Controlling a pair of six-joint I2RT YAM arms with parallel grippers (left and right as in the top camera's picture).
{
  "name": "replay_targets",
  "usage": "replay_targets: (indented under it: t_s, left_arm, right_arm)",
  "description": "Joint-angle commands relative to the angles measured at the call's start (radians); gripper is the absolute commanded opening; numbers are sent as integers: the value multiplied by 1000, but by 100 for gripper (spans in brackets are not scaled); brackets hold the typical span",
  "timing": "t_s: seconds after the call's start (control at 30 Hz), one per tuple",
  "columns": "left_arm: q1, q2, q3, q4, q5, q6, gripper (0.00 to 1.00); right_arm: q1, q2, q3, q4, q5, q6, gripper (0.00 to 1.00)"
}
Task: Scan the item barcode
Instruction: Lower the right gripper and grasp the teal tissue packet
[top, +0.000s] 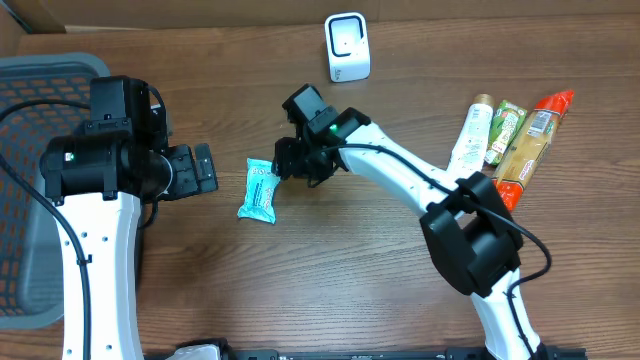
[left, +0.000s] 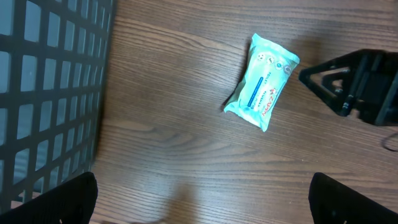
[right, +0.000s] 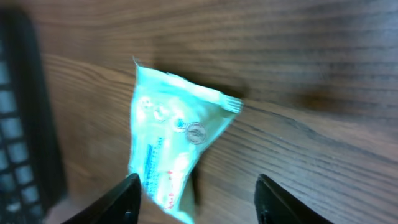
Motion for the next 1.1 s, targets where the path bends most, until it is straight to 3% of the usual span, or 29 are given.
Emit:
replay_targets:
  t_s: [0.0,0.53,0.6,0.7,0.77,0.97,1.07]
  left_arm:
    - [5,2,13,-3,-6,22,100]
    - [5,2,13,-3,-6,22,100]
    - [5,2,13,-3,-6,22,99]
    - [5,2,13,-3,-6,22,99]
    - [5,2,13,-3,-6,22,100]
    - [5,2,13,-3,-6,22,100]
    - [5,2,13,-3,-6,22,100]
  right_arm:
    - [1,23,0,17,19,22,56]
    - [117,118,-3,97,51,36,50]
    - [120,131,-3,101,53,45,45]
    - [111,134,-3,97,44,48,18]
    - [103,134,-3,97,33,48,7]
    - [45,101,11,49,-15,34,4]
    - [-1,30,14,6,-9,-55,4]
